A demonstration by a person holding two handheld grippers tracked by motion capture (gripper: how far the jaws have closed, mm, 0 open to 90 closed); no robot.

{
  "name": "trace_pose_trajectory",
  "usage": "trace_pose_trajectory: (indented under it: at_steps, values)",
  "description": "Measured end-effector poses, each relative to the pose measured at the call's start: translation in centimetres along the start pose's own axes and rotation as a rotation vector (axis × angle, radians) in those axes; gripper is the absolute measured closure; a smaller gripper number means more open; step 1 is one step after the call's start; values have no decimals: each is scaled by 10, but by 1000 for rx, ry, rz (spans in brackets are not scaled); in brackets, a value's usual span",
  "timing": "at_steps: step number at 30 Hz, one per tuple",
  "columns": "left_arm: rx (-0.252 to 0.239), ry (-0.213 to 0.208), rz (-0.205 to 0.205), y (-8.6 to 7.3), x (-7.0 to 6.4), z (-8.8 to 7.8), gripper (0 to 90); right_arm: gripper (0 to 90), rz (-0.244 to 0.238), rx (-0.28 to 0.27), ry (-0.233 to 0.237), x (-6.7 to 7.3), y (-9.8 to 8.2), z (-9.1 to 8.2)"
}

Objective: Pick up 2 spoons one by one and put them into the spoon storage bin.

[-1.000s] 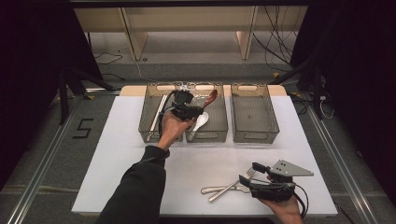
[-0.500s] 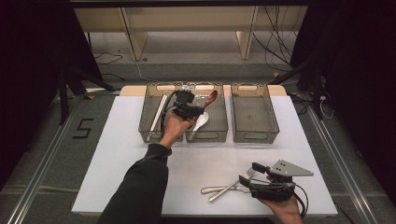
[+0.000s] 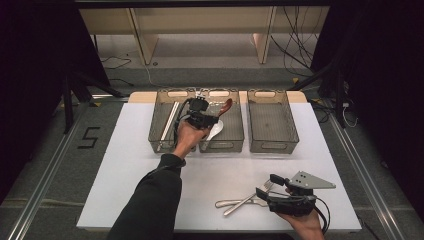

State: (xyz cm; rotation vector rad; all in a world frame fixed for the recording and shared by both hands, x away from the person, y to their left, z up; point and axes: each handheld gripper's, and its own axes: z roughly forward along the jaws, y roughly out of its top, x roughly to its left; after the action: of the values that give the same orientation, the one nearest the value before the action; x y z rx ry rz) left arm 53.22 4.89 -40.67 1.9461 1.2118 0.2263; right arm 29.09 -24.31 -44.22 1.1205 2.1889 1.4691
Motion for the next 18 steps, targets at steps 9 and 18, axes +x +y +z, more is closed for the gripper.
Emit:
trace_pose_trajectory:
  at_steps: [9, 18]
  values:
    - [34, -23, 3, -3, -1, -5, 538, 282, 0, -2, -2, 0, 0, -1]
    - [40, -49, 21, -8, -2, -28, 387, 282, -3, -3, -7, 0, 0, 0]
